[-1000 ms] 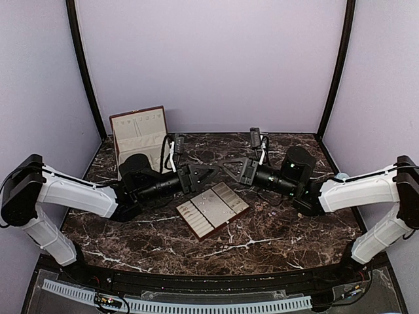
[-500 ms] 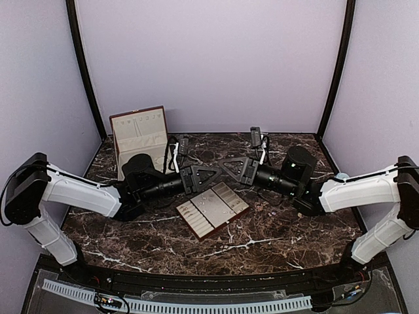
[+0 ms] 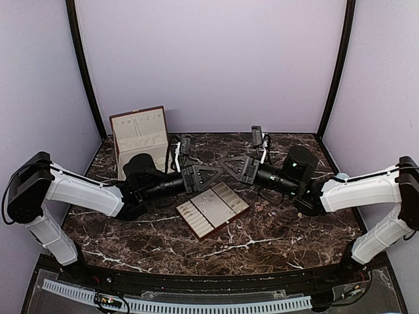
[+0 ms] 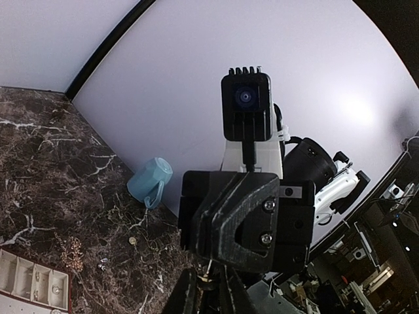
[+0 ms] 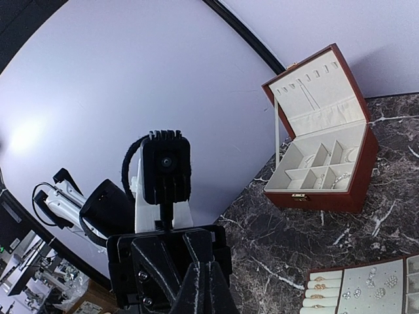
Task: Organize the mixed jewelry
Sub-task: Pass from the right arm to the left
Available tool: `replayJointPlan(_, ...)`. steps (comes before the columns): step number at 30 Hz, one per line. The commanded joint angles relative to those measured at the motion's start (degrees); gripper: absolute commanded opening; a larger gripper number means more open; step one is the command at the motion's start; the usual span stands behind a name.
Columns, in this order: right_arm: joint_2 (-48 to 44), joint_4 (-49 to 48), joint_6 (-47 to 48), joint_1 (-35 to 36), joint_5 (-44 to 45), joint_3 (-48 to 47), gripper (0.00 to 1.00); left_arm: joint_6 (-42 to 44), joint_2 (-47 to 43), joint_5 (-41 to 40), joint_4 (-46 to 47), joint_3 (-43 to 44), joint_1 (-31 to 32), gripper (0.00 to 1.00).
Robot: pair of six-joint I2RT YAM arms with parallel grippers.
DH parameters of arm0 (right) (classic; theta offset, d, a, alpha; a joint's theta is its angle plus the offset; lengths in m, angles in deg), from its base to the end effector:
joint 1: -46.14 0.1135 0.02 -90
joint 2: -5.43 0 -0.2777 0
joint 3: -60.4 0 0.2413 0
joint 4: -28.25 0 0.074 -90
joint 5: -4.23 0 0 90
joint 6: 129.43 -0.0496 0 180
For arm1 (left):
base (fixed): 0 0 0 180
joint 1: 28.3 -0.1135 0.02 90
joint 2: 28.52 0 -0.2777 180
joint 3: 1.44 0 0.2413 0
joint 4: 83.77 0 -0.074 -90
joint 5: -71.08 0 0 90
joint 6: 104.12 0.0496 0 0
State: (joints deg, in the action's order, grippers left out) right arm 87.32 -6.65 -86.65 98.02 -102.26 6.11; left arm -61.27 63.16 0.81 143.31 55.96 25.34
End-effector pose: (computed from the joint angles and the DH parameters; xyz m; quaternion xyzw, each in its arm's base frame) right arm 0.1835 0.2567 0.2921 -0.1341 0.6489 0.6268 0.4099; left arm 0.1912 -0.2879 0.2819 0.1685 0.6061 -0.6614 0.4085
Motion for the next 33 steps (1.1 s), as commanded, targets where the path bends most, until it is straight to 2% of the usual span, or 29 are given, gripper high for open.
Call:
replayJointPlan(1, -1.20, -1.23, 0.37, 0.51, 0.05, -0.09, 0.00, -0.58, 0.46, 0.88, 3.62, 1.22, 0.38, 0.12)
replayJointPlan(6, -1.07, -1.19, 0.37, 0.51, 0.30, -0.09, 0.00, -0.20, 0.23, 0.63, 2.90, 1.15, 0.32, 0.05)
replayJointPlan(14, -0.85, -0.08, 0.46, 0.51, 0.94, -0.18, 0.00, 0.41, -0.18, 0.19, 1.37, 0.85, 0.28, 0.00)
replayJointPlan(18, -1.31, 0.96, 0.63, 0.51, 1.83, -0.03, 0.11, 0.65, -0.54, -0.11, 0.82, 0.54, 0.23, 0.00)
replayJointPlan(22, -2.18, 2.26, 1.04, 0.37, 3.12, 0.26, 0.33, 0.79, -1.11, -0.67, 0.31, -0.19, 0.19, 0.00)
replayJointPlan(24, -2.86, 3.30, 1.57, 0.13, 3.58, 0.41, 0.41, 0.85, -1.52, -0.48, -0.66, -0.46, 0.08, 0.00)
replayJointPlan(30, -6.57, 10.99, 5.02, -1.12, 4.16, 0.21, 0.52, 1.81, -4.32, 1.84, -6.17, -2.12, -1.62, 0.00)
replayJointPlan(33, -8.35, 17.66, 7.59, -2.19, 4.00, -0.18, 0.54, 5.07, -6.22, 4.40, -13.69, -1.92, -3.34, 0.00)
